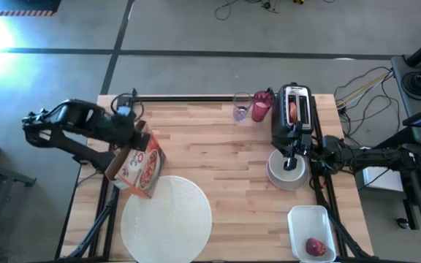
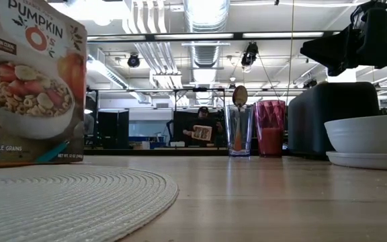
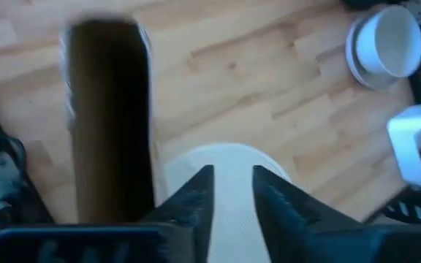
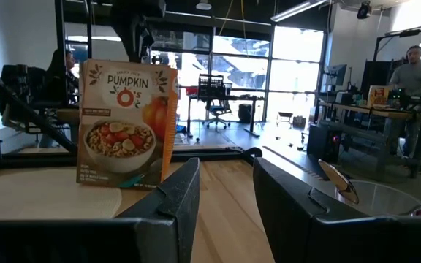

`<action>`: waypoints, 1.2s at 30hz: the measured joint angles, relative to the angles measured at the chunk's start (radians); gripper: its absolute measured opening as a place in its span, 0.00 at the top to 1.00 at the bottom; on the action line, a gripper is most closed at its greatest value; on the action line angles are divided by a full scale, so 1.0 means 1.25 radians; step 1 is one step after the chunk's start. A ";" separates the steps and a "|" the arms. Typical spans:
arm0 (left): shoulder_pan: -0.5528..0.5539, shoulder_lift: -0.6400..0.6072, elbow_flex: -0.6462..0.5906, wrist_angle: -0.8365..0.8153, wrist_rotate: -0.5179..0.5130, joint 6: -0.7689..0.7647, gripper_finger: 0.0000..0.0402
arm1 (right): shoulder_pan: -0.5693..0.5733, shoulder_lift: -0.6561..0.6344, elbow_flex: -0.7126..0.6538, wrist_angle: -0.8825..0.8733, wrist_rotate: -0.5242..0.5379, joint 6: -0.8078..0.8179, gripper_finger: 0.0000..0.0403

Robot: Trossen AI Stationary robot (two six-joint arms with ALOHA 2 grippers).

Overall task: Arrange a breakfast setting
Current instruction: Move the orange cereal box to the top left of the table

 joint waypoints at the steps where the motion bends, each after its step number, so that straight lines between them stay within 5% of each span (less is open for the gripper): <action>1: -0.024 0.003 0.000 0.001 -0.011 -0.023 0.73 | 0.000 0.000 0.000 0.000 0.000 0.000 0.71; 7: -0.181 0.044 0.000 0.027 -0.066 -0.126 0.56 | 0.000 0.000 0.000 0.000 0.000 0.000 0.71; 14: -0.350 0.143 0.000 0.057 -0.074 -0.250 0.50 | 0.000 0.000 0.000 0.000 0.000 0.000 0.71; 27: -0.526 0.339 0.133 -0.002 0.072 -0.511 0.44 | 0.000 0.000 0.000 0.000 0.000 0.000 0.71; 36: -0.620 0.376 0.147 0.000 0.160 -0.739 0.39 | 0.000 0.000 0.000 0.000 0.000 0.000 0.71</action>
